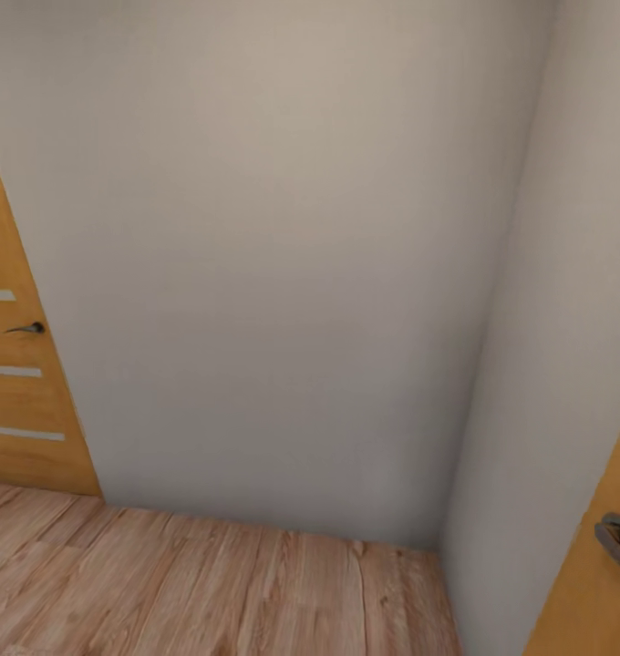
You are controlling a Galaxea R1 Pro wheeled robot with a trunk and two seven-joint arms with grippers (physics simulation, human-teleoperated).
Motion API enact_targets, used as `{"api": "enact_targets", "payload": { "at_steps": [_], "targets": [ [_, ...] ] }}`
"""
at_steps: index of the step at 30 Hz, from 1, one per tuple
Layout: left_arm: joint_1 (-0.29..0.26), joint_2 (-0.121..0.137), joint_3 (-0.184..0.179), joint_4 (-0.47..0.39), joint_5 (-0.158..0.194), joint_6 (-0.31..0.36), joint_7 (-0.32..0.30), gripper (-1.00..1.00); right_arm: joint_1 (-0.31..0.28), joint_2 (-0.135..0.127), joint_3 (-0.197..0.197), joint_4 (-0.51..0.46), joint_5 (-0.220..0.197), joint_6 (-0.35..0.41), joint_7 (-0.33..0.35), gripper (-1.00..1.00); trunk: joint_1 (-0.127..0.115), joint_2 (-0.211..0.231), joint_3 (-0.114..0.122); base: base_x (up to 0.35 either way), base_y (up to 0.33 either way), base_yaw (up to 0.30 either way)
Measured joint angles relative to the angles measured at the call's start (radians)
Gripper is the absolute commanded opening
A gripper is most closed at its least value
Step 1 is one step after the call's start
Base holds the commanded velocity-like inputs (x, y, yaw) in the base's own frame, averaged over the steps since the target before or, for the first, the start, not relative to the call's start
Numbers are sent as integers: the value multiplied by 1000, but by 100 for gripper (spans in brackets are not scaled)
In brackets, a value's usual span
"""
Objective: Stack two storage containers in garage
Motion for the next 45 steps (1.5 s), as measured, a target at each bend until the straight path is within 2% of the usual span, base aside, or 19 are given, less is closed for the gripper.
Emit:
{"api": "enact_targets", "payload": {
  "at_steps": [32, 45],
  "targets": [
    [0, 2, 0, 0, 0, 0, 0, 100, 0, 0, 0, 0, 1, 1, 0, 100, 0, 0, 0, 296, 0, 269],
    [0, 2, 0, 0, 0, 0, 0, 100, 0, 0, 0, 0, 1, 2, 0, 100, 1, 0, 0, 79, 0, 269]
  ]
}}
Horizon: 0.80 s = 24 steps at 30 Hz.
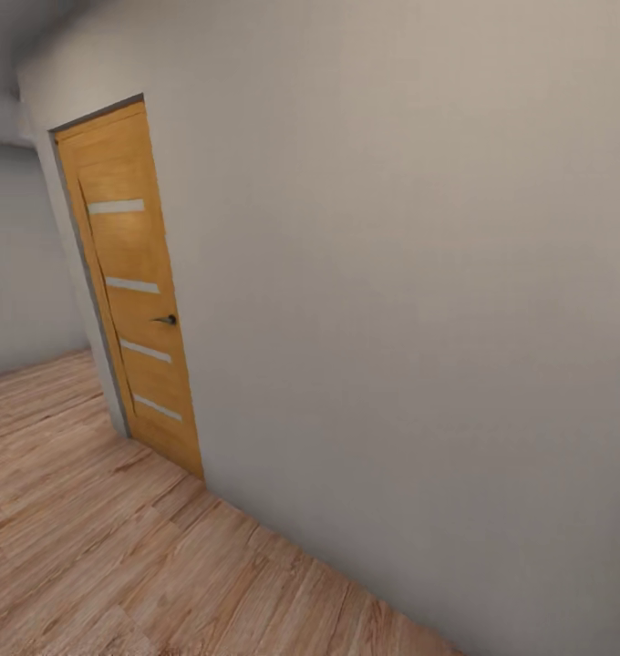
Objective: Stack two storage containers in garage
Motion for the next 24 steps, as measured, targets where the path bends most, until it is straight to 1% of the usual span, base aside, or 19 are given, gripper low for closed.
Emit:
{"api": "enact_targets", "payload": {
  "at_steps": [18, 24],
  "targets": [
    [0, -1, 0, 0, 0, 0, 1, 100, 0, 0, -1, 0, -3, 4, 11, 100, 0, 0, -1, 0, 0, 258],
    [0, 0, 0, 0, 1, 0, 1, 100, 0, 1, -2, 0, -6, 4, 11, 100, 0, 0, -4, 102, 0, 227]
  ]
}}
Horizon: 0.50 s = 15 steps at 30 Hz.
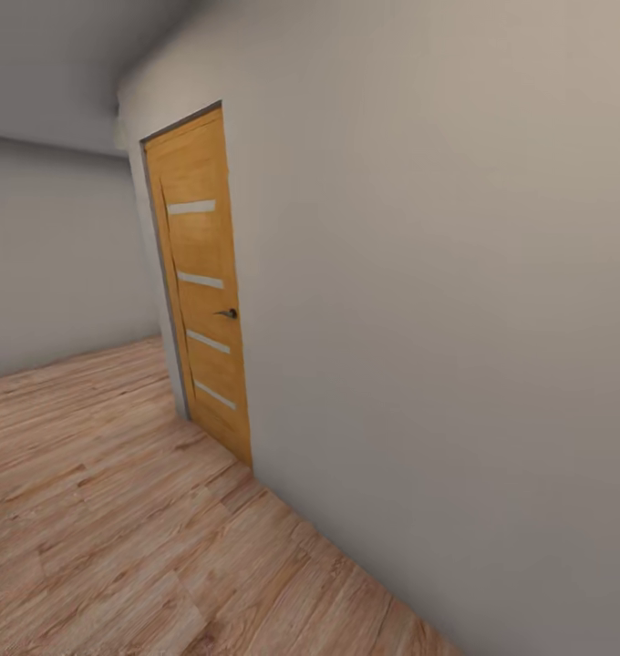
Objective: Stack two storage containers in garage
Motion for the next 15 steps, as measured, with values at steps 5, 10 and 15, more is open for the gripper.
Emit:
{"api": "enact_targets", "payload": {
  "at_steps": [5, 10, 15],
  "targets": [
    [0, 0, 0, 0, 0, 0, 0, 100, 0, 0, -2, 0, -2, -1, -1, 100, 0, 0, -2, 149, 0, 223],
    [0, 0, 0, 0, 0, 0, 0, 100, 0, 1, -1, 0, 1, -1, -2, 100, 0, 0, -5, 153, 0, 217],
    [0, 0, 0, 0, 0, 0, 0, 100, 0, 1, -1, 0, 2, 0, -1, 100, 0, 0, -7, 153, 0, 204]
  ]
}}
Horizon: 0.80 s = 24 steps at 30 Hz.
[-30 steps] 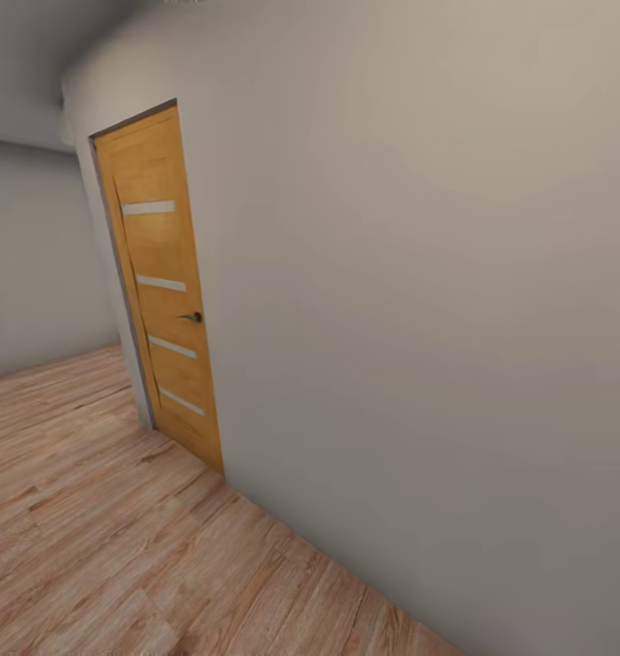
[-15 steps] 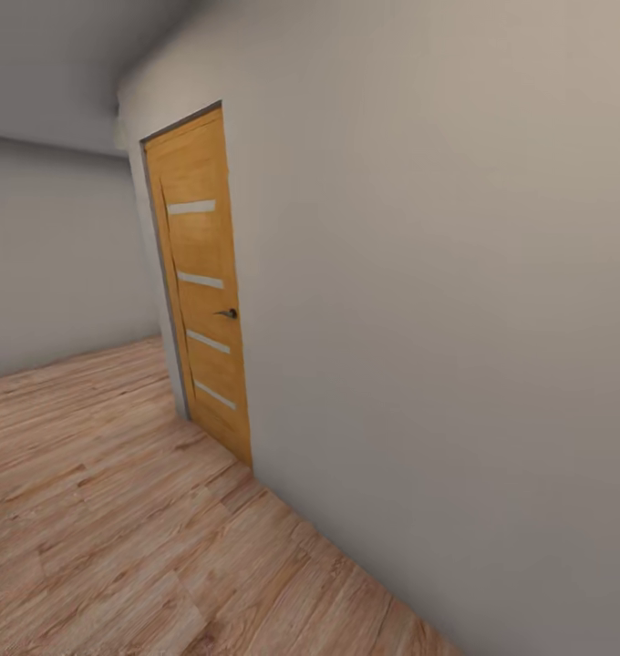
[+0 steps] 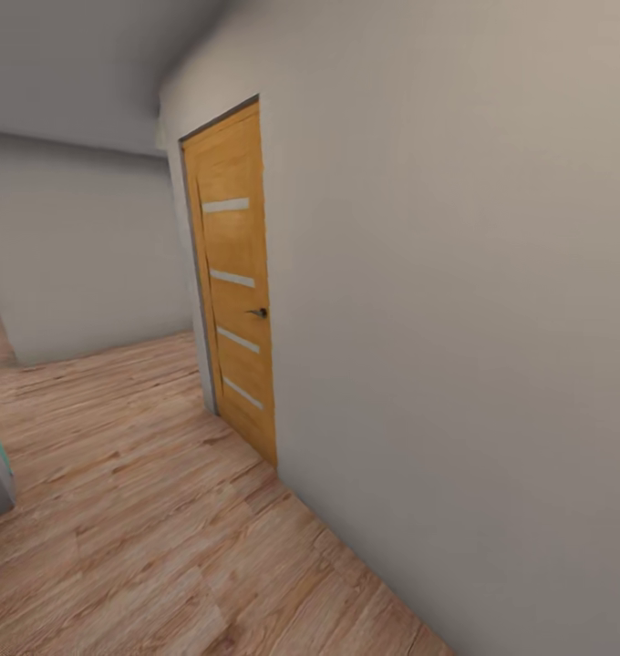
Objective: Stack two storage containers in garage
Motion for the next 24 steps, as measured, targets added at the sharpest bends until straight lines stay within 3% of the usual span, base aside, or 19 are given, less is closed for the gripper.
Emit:
{"api": "enact_targets", "payload": {
  "at_steps": [24],
  "targets": [
    [0, 0, 0, 0, 0, 0, 0, 100, 0, -2, -1, 0, -4, -1, -1, 100, 0, 0, -12, 150, 0, 216]
  ]
}}
